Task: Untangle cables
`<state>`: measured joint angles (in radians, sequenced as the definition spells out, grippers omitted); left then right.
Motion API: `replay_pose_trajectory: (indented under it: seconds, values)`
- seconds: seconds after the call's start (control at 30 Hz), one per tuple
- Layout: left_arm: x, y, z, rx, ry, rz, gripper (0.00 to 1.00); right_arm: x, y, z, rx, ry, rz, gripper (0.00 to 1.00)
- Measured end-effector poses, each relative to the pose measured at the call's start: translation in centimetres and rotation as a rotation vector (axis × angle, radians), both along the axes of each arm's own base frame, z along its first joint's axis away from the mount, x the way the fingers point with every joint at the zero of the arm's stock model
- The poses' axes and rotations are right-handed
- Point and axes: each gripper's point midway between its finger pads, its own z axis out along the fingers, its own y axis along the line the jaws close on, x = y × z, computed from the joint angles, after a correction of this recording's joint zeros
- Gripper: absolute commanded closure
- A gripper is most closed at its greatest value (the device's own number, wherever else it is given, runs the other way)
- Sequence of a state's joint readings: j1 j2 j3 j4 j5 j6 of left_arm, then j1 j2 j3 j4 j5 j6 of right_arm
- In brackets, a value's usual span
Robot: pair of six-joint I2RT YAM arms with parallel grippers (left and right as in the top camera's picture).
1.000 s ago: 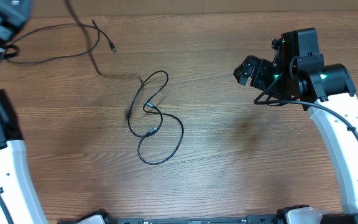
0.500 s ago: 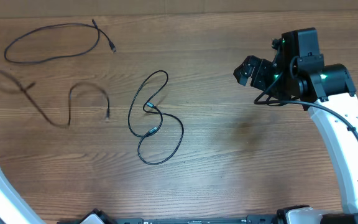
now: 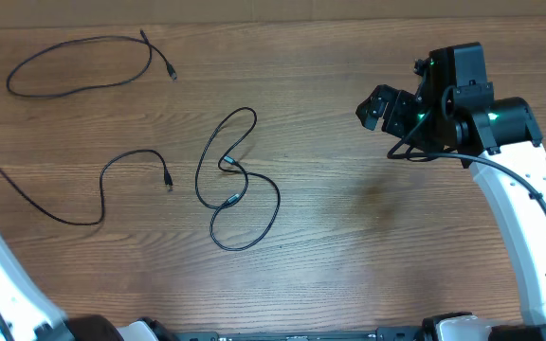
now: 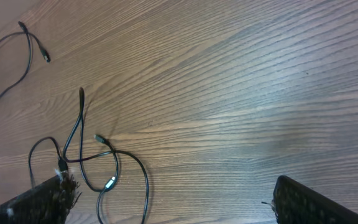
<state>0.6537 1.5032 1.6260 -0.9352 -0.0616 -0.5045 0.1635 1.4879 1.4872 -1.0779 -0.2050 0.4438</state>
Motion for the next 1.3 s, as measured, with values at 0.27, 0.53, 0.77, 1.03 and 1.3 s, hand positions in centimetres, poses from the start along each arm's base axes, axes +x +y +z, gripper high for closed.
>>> replay_pose_trajectory:
  seconds: [0.27, 0.53, 0.77, 1.03, 1.3]
  values:
    - [2.1, -4.1, -12.5, -0.317, 0.314, -0.178, 0.54, 0.0, 0.0, 0.0, 0.0, 0.0, 0.0, 0.0]
    - [6.4, -13.5, -10.2, -0.592, 0.02, -0.747, 0.06, 0.0, 0.0, 0.0, 0.0, 0.0, 0.0, 0.0]
    - [7.1, -24.0, -11.3, -0.506, 0.186, -1.093, 0.01, 0.0, 0.0, 0.0, 0.0, 0.0, 0.0, 0.0]
    - [8.0, -36.0, -16.5, -0.235, 0.439, -1.294, 0.06, 0.0, 0.0, 0.0, 0.0, 0.0, 0.0, 0.0]
    - [6.4, -42.2, -23.9, -0.257, 0.618, -1.38, 0.96, 0.0, 0.0, 0.0, 0.0, 0.0, 0.0, 0.0]
